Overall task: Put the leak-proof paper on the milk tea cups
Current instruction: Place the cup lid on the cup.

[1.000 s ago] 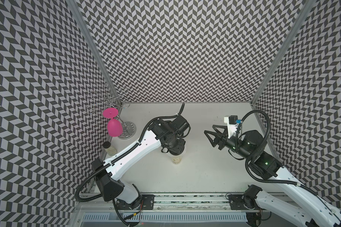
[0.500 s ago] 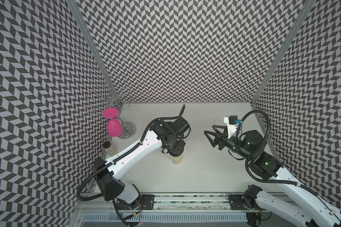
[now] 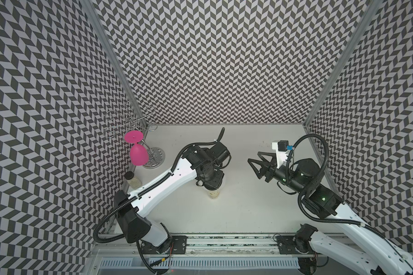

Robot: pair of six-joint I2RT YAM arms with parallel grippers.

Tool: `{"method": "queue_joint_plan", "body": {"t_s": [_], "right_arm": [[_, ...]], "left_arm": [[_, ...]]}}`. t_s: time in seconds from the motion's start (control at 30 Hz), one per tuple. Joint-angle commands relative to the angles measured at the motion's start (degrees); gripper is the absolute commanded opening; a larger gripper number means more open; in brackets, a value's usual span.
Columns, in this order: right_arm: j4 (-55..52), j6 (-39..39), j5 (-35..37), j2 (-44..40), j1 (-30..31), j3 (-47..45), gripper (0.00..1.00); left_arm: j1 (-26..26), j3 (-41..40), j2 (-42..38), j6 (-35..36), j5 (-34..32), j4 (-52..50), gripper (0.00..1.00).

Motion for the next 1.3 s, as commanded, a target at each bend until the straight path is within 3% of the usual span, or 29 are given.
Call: {"method": "queue_joint_plan", "body": {"t_s": [0.0,0.37,0.73,1.13,1.27], "right_arm": [[1.7,-0.4,0.1,-1.1,-0.3,-0.6,0.74],[1.5,-0.3,0.3,-1.7,-0.3,-0.9,0.74],[1.5,0.0,0.3,-1.9,-0.3,-1.3,0.74],[0.7,-0.2,-0.2,-1.8,-0.3,-1.2,0.74],[-0.6,-4.8,-4.7,-0.7,-0.2,-0.1,0.72]], "left_arm": [[0.0,-0.4,0.8,-0.1,-1.0,-0.7,0.61],[-0.1,0.2,2.1,-0.1,-1.8,-0.5,0.71],[-0.1,1.3,1.9,-0.1,-1.6,-0.4,1.00],[-0.1,9.5,0.4,-1.1,-8.1,-0.4,1.00],[0.4,11.5,-3.1,-4.0,-12.4,2.5,0.98]]}}
